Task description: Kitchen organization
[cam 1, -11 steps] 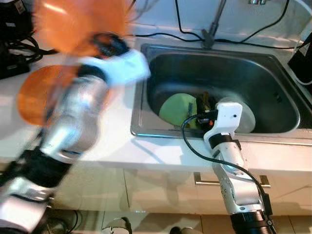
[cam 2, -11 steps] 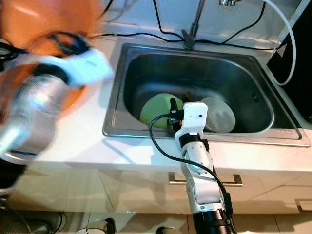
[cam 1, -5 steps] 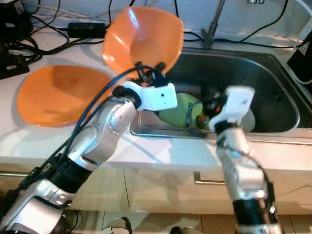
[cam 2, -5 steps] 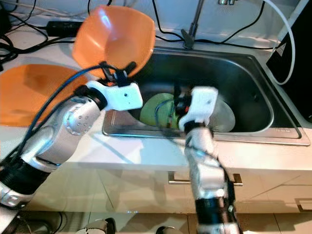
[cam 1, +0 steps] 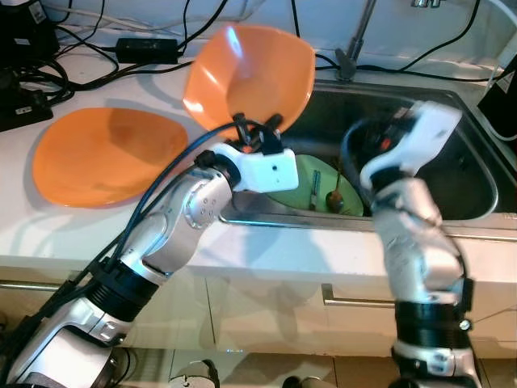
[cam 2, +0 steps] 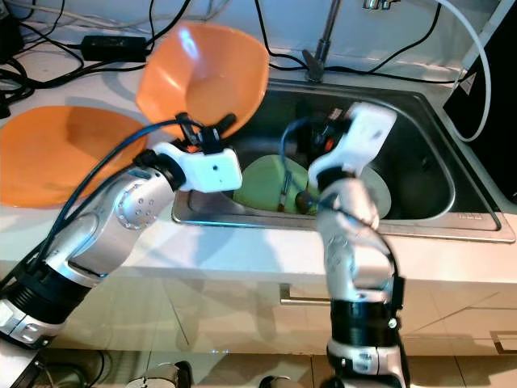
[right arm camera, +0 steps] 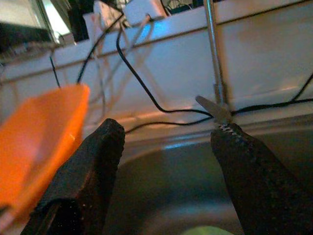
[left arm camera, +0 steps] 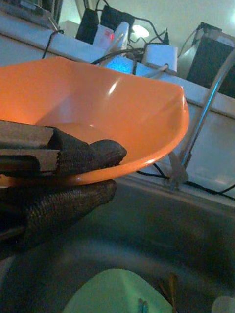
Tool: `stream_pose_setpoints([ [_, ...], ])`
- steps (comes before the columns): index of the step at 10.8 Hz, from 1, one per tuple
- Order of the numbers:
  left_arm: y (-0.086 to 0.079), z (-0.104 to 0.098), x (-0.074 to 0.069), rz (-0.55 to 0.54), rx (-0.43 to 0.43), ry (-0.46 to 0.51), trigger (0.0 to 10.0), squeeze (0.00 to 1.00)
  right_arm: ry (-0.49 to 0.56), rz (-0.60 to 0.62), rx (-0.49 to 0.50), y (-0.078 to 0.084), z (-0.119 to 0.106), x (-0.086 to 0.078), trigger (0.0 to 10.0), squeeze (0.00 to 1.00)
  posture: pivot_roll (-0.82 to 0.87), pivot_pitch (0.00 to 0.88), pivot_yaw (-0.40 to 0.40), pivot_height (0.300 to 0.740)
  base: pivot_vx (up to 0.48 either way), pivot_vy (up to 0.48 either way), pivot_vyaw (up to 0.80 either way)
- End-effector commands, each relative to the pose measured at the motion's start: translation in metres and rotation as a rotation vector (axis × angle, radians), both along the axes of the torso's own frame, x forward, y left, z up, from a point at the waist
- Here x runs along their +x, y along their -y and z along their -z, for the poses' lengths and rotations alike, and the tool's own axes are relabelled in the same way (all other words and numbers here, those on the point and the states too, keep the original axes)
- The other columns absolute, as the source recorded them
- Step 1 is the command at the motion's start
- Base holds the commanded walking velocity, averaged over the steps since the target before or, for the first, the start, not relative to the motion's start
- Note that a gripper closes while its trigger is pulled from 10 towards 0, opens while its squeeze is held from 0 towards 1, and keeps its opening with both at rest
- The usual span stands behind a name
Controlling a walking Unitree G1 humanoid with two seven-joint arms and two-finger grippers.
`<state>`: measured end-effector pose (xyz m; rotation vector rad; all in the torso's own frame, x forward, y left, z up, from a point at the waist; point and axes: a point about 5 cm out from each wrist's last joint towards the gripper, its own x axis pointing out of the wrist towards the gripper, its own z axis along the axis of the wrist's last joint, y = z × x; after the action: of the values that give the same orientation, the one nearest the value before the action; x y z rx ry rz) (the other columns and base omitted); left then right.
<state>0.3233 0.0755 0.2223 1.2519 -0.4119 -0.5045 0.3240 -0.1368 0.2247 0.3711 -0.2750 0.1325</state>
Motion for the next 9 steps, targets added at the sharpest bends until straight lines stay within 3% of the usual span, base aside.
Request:
stream_pose_setpoints([
  [1, 0.007, -0.003, -0.004, 0.043, 0.003, 0.021, 10.0, 0.00, 0.003, -0.002, 0.038, 0.004, -0.005, -0.001, 10.0, 0.00, 0.07, 0.059, -0.065, 0.740, 0.000, 0.000, 0.00],
  [2, 0.009, 0.000, -0.006, 0.067, 0.011, 0.013, 10.0, 0.00, -0.003, -0.024, 0.087, 0.004, -0.009, 0.000, 10.0, 0.00, 0.08, 0.054, -0.066, 0.740, 0.000, 0.000, 0.00],
  [9, 0.017, -0.003, -0.011, 0.155, 0.005, 0.029, 10.0, 0.00, -0.071, -0.069, 0.082, -0.001, -0.005, 0.003, 10.0, 0.00, 0.08, 0.070, -0.072, 0.740, 0.000, 0.000, 0.00],
])
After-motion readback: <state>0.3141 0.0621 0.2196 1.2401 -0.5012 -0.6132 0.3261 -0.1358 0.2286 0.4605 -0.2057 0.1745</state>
